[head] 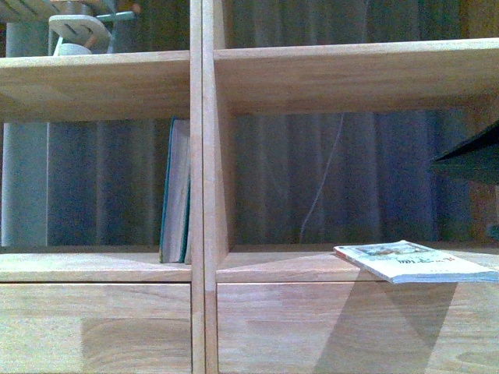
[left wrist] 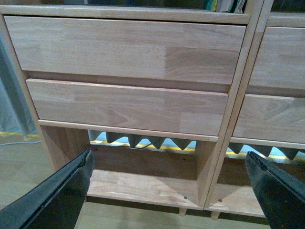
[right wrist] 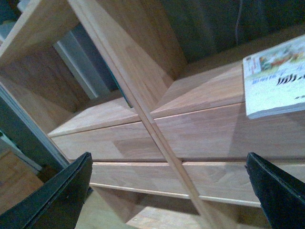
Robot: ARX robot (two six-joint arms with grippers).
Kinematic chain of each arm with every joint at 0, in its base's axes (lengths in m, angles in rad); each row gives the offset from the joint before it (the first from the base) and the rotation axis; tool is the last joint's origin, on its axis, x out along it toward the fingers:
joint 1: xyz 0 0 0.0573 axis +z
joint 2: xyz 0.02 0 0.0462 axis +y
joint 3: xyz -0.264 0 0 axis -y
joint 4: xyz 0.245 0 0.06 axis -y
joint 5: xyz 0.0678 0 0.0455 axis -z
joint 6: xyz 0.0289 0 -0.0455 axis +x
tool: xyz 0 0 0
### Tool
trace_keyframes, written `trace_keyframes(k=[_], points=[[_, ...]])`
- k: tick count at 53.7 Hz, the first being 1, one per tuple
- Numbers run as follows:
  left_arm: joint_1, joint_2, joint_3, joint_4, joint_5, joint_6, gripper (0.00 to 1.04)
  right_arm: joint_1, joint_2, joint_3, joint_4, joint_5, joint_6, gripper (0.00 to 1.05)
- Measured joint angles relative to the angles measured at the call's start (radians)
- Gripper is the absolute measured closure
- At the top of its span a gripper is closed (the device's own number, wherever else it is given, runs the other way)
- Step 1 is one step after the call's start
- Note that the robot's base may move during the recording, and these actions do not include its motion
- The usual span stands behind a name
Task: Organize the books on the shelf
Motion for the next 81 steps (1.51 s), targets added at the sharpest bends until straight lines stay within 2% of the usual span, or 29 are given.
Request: trace_keyframes(k=[9, 17, 29, 51, 69, 75, 81], points=[[0.0, 0.0, 0.0, 0.0, 0.0, 0.0, 0.07, 0.0, 0.272, 0.126, 0.051, 0.017, 0.291, 0.07], [0.0, 0.0, 0.0, 0.0, 0.0, 0.0, 0.07, 0.007, 0.396, 0.208, 0.071, 0.063, 0.404, 0.07], [0.0, 0.0, 0.0, 0.0, 0.0, 0.0, 0.07, 0.0, 0.54, 0.343, 0.059, 0.14, 0.438, 0.07], [0.0, 0.0, 0.0, 0.0, 0.0, 0.0, 0.07, -0.052, 0.692, 0.512, 0.004, 0.21, 0.454, 0.08], [0.0, 0.0, 0.0, 0.0, 0.0, 0.0, 0.07, -0.058, 0.74, 0.616, -0.046, 0.223, 0.446, 0.6], [0.0, 0.0, 0.0, 0.0, 0.0, 0.0, 0.07, -0.058, 0.74, 0.614, -0.017, 0.221, 0.437, 0.79], [0.0, 0.0, 0.0, 0.0, 0.0, 0.0, 0.07, -0.06, 0.739, 0.588, 0.024, 0.204, 0.452, 0.94]])
